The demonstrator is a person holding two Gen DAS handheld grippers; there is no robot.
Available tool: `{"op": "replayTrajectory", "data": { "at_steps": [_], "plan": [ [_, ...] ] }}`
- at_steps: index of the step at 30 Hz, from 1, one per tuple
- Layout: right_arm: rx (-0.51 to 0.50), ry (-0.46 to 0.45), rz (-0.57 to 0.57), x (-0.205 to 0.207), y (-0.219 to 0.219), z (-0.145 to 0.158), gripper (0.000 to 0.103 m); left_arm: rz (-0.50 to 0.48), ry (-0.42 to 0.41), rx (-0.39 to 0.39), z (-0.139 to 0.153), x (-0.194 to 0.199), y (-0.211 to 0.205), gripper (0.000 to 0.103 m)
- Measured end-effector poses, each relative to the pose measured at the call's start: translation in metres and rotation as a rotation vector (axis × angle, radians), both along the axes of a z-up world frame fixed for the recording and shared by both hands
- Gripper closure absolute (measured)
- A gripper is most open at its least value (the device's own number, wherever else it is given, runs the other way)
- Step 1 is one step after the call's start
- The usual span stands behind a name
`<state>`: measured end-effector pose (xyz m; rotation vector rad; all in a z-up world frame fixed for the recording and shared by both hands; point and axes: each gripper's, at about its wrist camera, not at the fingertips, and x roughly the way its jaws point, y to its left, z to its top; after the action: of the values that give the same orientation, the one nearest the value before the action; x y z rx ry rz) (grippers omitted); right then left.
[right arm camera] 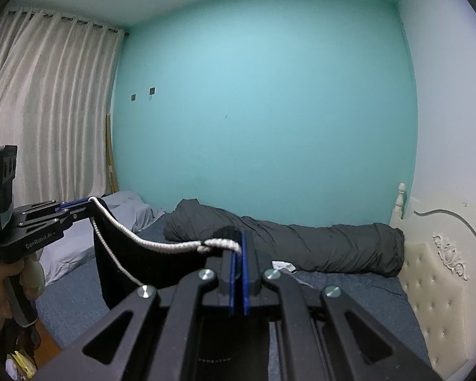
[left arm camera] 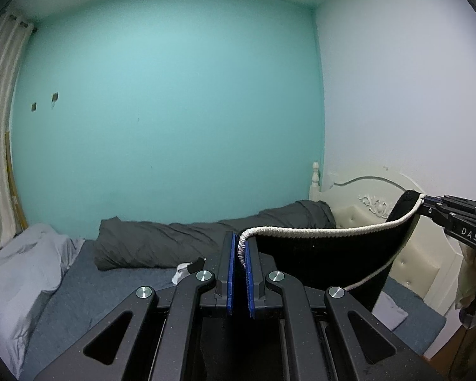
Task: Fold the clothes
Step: 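Hold the hoodie up with both grippers, stretching it between them, then lower the hoodie onto the bed with both grippers and open them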
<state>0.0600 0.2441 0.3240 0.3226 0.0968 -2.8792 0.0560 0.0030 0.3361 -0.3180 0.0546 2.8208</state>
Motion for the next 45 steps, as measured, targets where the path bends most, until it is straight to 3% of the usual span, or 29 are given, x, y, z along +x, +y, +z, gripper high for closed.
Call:
{"op": "replayTrajectory", "data": {
  "at_steps": [7,12,16,21,27,34,45],
  "plan": [
    [-0.005,-0.051,-0.014,-0.004,0.005,-0.005,0.1,-0.008,-0.021,-0.01,-0.002,0.006,0.003,0.097],
    [-0.007,-0.124,-0.03,-0.029,0.008,-0.029,0.1,-0.008,-0.113,-0.031,-0.043,-0.028,0.01,0.097],
    [-0.001,-0.214,-0.04,-0.071,0.009,-0.082,0.1,-0.005,-0.21,-0.062,-0.1,-0.069,0.018,0.097],
    [-0.026,-0.318,-0.037,-0.129,0.018,-0.174,0.1,-0.002,-0.329,-0.075,-0.184,-0.119,0.025,0.097],
    [-0.015,-0.401,-0.046,-0.189,0.019,-0.246,0.1,0.011,-0.417,-0.076,-0.254,-0.176,0.033,0.097],
    [-0.023,-0.468,-0.062,-0.262,0.031,-0.306,0.1,0.02,-0.495,-0.069,-0.316,-0.251,0.037,0.097],
    [-0.016,-0.536,-0.067,-0.373,0.038,-0.376,0.1,0.032,-0.583,-0.054,-0.396,-0.359,0.034,0.097]
  ]
}}
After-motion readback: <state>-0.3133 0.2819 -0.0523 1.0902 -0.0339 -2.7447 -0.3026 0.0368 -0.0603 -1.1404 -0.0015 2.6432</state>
